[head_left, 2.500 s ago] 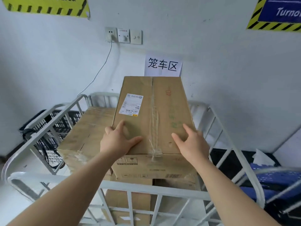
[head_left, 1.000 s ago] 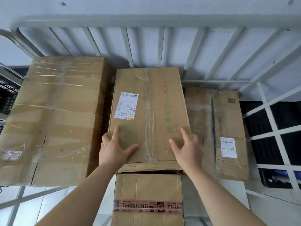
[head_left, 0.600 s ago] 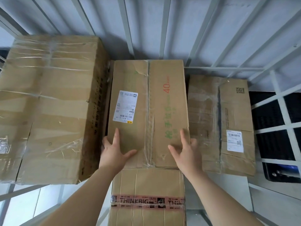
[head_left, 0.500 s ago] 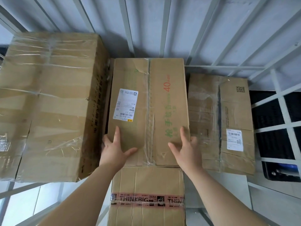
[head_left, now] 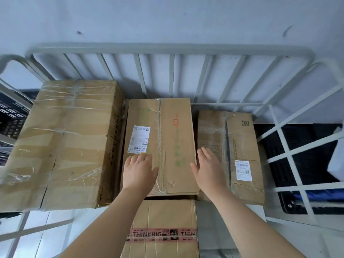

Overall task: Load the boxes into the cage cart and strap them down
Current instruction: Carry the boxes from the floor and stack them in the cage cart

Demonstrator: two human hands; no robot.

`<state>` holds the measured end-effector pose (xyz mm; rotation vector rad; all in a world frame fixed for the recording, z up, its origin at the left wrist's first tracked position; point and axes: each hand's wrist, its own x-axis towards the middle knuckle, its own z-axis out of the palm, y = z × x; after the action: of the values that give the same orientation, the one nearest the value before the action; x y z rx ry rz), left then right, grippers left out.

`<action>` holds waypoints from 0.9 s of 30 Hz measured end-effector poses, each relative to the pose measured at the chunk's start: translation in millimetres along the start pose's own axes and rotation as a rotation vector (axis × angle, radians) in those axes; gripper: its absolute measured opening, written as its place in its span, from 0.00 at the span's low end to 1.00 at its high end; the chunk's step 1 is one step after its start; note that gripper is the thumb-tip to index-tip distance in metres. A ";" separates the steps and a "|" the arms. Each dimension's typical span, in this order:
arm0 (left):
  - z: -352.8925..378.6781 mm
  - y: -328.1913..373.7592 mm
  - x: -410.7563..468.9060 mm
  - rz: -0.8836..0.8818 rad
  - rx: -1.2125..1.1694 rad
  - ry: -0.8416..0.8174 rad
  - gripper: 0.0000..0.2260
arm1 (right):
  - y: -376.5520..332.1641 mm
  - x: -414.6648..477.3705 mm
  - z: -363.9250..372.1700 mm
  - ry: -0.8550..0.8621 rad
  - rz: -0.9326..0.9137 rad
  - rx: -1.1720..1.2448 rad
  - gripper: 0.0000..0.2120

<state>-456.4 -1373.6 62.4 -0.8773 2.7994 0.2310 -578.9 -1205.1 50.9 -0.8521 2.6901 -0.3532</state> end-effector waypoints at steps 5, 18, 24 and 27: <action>-72.6 41.5 -24.2 0.156 -0.022 0.101 0.19 | 0.6 -44.3 -83.2 0.164 -0.002 -0.016 0.23; -189.4 141.6 -182.2 0.695 -0.064 0.194 0.17 | 5.1 -286.0 -209.6 0.505 0.309 -0.080 0.16; -193.1 200.9 -276.9 0.977 -0.059 0.159 0.21 | 27.7 -429.2 -215.0 0.560 0.617 -0.039 0.23; -186.8 237.7 -333.2 1.141 -0.052 0.135 0.22 | 36.1 -508.5 -208.4 0.634 0.788 -0.025 0.21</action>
<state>-352.0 -1037.2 342.5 0.8138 3.0639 0.3943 -273.8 -846.5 336.4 0.4389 3.3073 -0.4408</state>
